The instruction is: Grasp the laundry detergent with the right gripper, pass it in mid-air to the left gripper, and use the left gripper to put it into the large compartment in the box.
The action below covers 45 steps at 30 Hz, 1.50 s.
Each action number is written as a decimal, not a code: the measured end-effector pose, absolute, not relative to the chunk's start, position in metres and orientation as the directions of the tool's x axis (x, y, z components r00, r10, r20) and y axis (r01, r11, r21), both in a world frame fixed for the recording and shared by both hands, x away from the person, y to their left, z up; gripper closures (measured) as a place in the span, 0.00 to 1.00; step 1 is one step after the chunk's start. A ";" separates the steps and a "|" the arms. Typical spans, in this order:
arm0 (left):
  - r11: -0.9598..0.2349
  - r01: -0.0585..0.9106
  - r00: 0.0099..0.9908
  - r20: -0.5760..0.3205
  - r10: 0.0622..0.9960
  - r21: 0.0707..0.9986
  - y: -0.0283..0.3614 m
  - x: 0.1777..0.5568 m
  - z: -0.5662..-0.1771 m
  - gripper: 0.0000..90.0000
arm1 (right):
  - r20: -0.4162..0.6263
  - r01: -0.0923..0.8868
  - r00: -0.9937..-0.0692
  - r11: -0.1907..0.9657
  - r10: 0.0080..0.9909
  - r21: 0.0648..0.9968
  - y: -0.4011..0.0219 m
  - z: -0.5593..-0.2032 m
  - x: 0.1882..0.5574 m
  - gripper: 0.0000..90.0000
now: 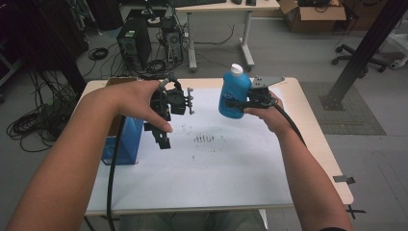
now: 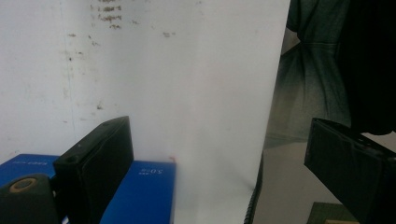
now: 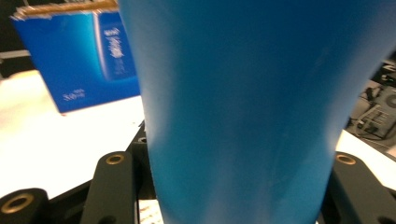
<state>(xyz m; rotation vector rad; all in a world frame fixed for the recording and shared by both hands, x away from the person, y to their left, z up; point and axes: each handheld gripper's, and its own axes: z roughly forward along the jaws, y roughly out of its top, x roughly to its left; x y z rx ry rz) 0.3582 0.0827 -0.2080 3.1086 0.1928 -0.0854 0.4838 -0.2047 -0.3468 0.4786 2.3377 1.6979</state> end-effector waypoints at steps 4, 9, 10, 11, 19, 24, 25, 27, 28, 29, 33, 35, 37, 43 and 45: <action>-0.992 0.124 0.991 -0.054 0.123 0.022 0.082 0.358 -0.206 0.09 | 0.012 0.119 -0.937 0.288 0.349 0.950 -0.208 -0.333 0.480 0.50; -0.992 0.125 0.991 -0.048 0.124 0.022 0.081 0.358 -0.201 0.08 | 0.006 0.101 -0.955 0.306 0.297 0.947 -0.210 -0.320 0.474 0.50; -0.992 0.124 0.991 -0.046 0.123 0.023 0.081 0.358 -0.201 0.08 | 0.005 0.095 -0.959 0.307 0.282 0.947 -0.210 -0.316 0.472 0.50; -0.992 0.125 0.991 -0.046 0.124 0.023 0.080 0.358 -0.200 0.08 | 0.006 0.093 -0.963 0.311 0.268 0.946 -0.211 -0.314 0.470 0.50; -0.993 0.117 0.992 -0.047 0.116 0.025 0.078 0.360 -0.196 0.08 | 0.009 0.069 -0.983 0.323 0.183 0.944 -0.215 -0.296 0.456 0.50; -0.993 0.118 0.992 -0.047 0.117 0.028 0.078 0.360 -0.196 0.07 | -0.002 0.043 -0.992 0.344 0.130 0.938 -0.216 -0.288 0.445 0.50; -0.992 0.120 0.992 -0.046 0.118 0.029 0.078 0.360 -0.196 0.07 | -0.004 0.039 -0.993 0.348 0.122 0.937 -0.216 -0.287 0.444 0.50; -0.992 0.123 0.992 -0.047 0.121 0.031 0.078 0.360 -0.195 0.07 | -0.007 0.028 -0.995 0.352 0.098 0.936 -0.215 -0.285 0.440 0.50; -0.992 0.119 0.992 -0.045 0.118 0.029 0.078 0.360 -0.195 0.07 | -0.009 0.022 -0.996 0.353 0.086 0.935 -0.214 -0.285 0.437 0.50; -0.992 0.120 0.992 -0.043 0.118 0.031 0.078 0.360 -0.194 0.07 | -0.009 0.018 -0.997 0.353 0.075 0.935 -0.213 -0.284 0.436 0.50; -0.992 0.118 0.992 -0.040 0.117 0.033 0.078 0.359 -0.192 0.07 | -0.018 -0.008 -0.999 0.344 0.026 0.939 -0.210 -0.284 0.426 0.50; -0.993 0.118 0.992 -0.040 0.116 0.033 0.077 0.359 -0.191 0.07 | -0.018 -0.015 -1.000 0.343 0.007 0.939 -0.208 -0.285 0.422 0.50; -0.993 0.115 0.993 -0.040 0.114 0.032 0.076 0.359 -0.191 0.07 | -0.019 -0.020 -1.000 0.343 -0.006 0.939 -0.207 -0.286 0.419 0.50; -0.993 0.111 0.993 -0.037 0.110 0.030 0.075 0.358 -0.188 0.07 | -0.028 -0.040 -0.999 0.341 -0.038 0.939 -0.204 -0.291 0.409 0.50; -0.993 0.111 0.993 -0.035 0.110 0.032 0.074 0.357 -0.187 0.07 | -0.029 -0.042 -0.999 0.339 -0.043 0.940 -0.204 -0.293 0.407 0.50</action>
